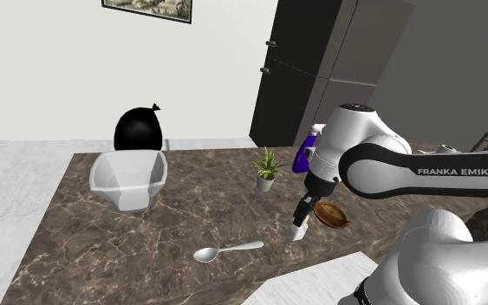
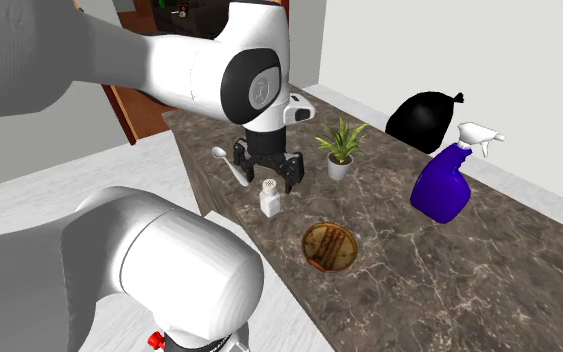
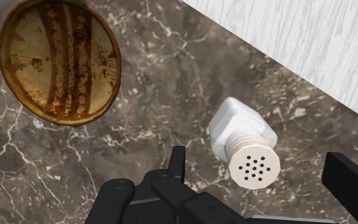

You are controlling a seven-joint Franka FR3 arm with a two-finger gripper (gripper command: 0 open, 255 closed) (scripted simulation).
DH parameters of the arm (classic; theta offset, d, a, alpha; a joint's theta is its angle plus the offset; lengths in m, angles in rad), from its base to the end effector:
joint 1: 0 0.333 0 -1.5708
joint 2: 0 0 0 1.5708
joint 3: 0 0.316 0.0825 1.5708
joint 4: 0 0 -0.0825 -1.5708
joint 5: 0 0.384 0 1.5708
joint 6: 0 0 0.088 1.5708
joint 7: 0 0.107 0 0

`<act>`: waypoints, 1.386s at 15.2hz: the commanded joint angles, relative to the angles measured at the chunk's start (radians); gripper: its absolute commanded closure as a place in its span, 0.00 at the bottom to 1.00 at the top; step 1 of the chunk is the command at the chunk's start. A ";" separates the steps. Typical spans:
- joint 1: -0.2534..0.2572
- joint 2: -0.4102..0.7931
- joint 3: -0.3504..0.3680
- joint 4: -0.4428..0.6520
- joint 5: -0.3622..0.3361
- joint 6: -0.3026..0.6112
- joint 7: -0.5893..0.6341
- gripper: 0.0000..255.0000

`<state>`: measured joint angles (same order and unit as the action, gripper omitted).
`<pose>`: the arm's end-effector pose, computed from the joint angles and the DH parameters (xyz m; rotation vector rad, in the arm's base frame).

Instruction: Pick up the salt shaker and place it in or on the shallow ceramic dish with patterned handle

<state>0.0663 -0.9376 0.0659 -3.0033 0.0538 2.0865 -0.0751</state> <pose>0.2595 0.0322 0.3712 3.1263 0.2426 0.0322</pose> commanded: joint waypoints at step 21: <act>-0.003 -0.041 -0.005 0.077 -0.006 -0.118 -0.001 1.00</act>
<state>0.0635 -0.9709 0.0617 -2.9390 0.0490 1.9896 -0.0755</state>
